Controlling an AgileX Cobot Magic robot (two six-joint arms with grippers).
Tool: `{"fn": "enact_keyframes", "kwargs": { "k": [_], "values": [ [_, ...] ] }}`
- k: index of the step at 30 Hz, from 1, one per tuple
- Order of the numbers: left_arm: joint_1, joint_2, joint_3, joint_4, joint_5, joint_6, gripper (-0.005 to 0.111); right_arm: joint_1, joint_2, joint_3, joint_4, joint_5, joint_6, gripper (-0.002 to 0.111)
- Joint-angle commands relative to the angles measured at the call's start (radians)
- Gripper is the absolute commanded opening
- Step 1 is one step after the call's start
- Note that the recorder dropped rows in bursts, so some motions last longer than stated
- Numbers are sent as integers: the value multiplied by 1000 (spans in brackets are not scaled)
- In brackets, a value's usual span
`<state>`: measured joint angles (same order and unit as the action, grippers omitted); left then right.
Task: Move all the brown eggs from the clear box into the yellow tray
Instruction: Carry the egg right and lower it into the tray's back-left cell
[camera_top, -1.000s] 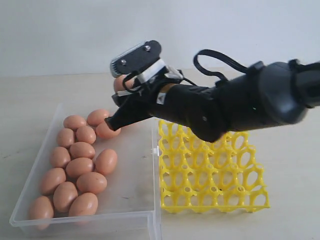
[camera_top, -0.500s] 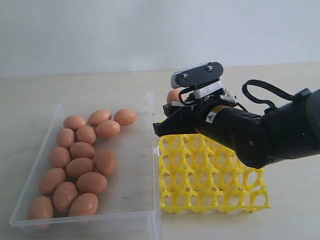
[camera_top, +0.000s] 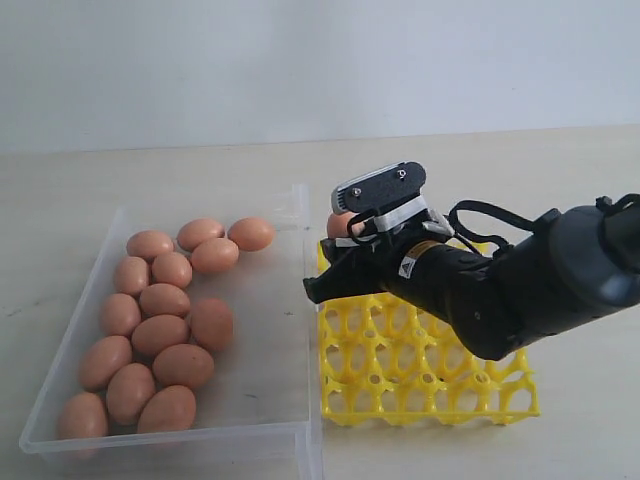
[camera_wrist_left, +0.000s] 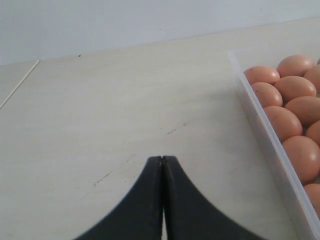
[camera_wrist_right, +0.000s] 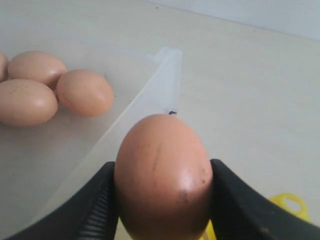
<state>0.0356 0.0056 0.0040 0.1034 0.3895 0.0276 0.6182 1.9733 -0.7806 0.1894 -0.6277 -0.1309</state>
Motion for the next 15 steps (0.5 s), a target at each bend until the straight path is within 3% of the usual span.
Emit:
{"fn": "enact_keyframes", "kwargs": {
  "k": [1, 15],
  "values": [
    [-8, -6, -4, -2, -9, -4, 0, -5, 32, -10, -13, -62, 4, 0],
    [-8, -6, -4, -2, -9, -4, 0, -16, 65, -56, -34, -52, 0, 0]
  ]
}}
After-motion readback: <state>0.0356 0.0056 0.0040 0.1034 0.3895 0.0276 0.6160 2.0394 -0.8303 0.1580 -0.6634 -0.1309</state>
